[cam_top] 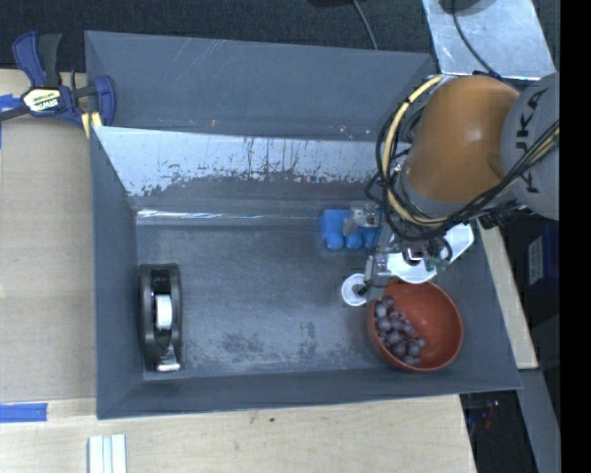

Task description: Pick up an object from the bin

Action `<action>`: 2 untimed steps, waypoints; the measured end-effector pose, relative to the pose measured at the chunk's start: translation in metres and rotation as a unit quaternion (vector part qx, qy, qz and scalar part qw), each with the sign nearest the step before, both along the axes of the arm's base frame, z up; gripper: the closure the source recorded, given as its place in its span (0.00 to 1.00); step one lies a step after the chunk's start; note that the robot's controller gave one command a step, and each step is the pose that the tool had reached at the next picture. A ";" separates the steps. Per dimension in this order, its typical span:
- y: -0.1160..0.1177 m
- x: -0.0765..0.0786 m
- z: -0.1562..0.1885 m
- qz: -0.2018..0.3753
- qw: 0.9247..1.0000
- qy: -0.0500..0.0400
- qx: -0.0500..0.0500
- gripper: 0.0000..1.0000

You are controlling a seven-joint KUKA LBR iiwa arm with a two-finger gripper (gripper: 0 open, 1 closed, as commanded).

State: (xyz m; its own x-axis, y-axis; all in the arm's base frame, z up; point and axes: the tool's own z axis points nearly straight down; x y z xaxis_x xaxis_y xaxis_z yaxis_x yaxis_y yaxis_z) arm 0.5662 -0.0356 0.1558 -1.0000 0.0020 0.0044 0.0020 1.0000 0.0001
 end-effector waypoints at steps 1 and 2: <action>0.000 0.001 0.005 0.001 1.000 -0.004 0.000 0.00; -0.073 -0.006 -0.086 0.071 0.997 -0.003 -0.001 0.00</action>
Offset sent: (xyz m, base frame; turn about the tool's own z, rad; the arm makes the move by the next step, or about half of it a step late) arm -0.0070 -0.0701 -0.0858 -0.1458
